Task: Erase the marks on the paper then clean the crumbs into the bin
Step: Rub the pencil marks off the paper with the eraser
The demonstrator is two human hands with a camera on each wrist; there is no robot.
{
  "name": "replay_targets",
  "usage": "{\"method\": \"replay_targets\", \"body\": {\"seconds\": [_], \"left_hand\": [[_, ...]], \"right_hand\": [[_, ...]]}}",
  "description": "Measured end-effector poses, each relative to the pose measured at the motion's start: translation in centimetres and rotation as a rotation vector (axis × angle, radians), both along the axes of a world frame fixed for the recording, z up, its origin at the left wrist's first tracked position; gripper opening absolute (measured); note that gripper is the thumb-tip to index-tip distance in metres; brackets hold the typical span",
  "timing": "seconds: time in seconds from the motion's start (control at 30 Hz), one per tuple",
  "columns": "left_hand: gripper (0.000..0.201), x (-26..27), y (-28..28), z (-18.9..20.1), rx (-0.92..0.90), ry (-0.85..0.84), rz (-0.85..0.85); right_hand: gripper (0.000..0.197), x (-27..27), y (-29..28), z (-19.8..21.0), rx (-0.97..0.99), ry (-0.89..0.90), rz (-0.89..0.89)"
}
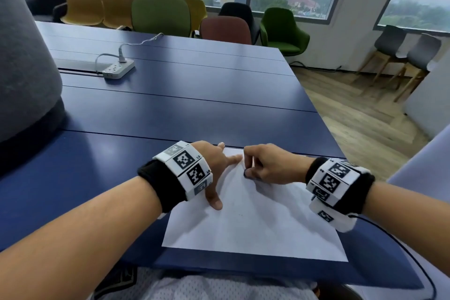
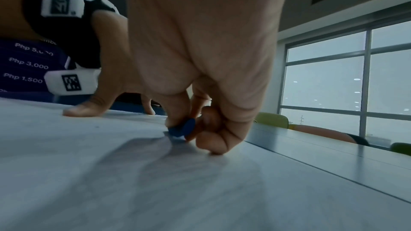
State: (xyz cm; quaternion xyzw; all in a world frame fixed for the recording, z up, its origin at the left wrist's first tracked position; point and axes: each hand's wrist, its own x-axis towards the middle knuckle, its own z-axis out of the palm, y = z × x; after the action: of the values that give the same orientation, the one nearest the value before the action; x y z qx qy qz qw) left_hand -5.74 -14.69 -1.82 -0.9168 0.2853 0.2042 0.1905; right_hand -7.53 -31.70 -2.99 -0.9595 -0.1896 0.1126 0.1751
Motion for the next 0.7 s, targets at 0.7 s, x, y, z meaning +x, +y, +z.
{"method": "replay_targets", "body": {"seconds": [0.7], "left_hand": [[0.129, -0.2, -0.2, 0.3, 0.034, 0.010, 0.014]], "right_hand": [[0.027, -1.6, -0.1, -0.7, 0.106, 0.065, 0.049]]}}
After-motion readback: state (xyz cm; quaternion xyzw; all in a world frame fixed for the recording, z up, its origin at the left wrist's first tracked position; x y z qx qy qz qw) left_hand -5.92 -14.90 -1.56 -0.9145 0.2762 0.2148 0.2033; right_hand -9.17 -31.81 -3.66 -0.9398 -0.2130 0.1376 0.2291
